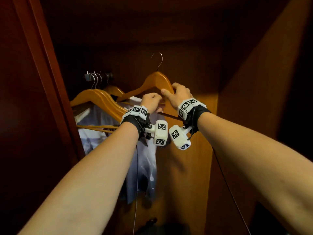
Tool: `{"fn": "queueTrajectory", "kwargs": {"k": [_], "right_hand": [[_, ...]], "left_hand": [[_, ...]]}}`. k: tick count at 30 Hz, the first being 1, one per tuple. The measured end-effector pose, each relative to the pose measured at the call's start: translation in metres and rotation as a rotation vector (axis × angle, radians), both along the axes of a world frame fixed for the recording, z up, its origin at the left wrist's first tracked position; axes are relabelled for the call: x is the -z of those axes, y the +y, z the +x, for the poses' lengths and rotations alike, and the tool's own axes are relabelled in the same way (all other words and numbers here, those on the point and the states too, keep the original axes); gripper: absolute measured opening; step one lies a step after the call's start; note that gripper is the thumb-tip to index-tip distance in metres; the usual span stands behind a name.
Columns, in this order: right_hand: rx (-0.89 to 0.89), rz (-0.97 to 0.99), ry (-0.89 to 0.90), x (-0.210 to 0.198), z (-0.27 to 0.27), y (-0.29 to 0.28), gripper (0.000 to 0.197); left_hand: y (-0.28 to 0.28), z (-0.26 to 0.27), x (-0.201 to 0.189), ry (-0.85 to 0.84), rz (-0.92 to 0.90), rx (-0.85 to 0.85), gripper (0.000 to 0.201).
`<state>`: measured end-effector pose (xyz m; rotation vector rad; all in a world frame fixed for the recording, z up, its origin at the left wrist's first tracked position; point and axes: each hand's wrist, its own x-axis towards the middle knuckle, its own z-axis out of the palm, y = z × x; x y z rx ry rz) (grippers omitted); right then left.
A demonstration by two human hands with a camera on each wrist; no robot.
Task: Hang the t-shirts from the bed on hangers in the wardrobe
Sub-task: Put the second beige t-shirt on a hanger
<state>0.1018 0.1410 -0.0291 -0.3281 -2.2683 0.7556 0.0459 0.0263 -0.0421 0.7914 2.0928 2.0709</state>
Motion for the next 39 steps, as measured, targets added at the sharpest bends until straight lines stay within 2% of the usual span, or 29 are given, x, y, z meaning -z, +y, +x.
{"fn": "queueTrajectory", "kwargs": {"k": [8, 15, 19, 21, 23, 26, 31, 39], "right_hand": [[0.061, -0.299, 0.012, 0.056, 0.133, -0.007, 0.019], [0.054, -0.376, -0.055, 0.101, 0.267, -0.002, 0.018], [0.041, -0.441, -0.015, 0.130, 0.354, 0.013, 0.018], [0.055, -0.493, 0.009, 0.144, 0.402, 0.022, 0.020], [0.107, -0.525, -0.004, 0.156, 0.454, 0.035, 0.022], [0.188, -0.552, -0.004, 0.169, 0.537, 0.058, 0.020], [0.423, -0.448, -0.046, 0.194, 0.665, 0.103, 0.024], [0.834, -0.411, -0.071, 0.231, 0.805, 0.191, 0.034]], "left_hand": [[0.001, 0.108, 0.057, -0.230, 0.174, 0.307, 0.019], [0.018, 0.212, 0.109, -0.493, 0.322, 0.540, 0.014], [0.038, 0.281, 0.132, -0.590, 0.344, 0.612, 0.020], [0.054, 0.318, 0.145, -0.656, 0.327, 0.650, 0.030], [0.073, 0.359, 0.156, -0.742, 0.302, 0.682, 0.040], [0.109, 0.431, 0.171, -0.880, 0.286, 0.739, 0.041], [0.173, 0.555, 0.196, -1.025, 0.236, 0.854, 0.045], [0.290, 0.708, 0.225, -1.196, 0.096, 0.978, 0.045]]}}
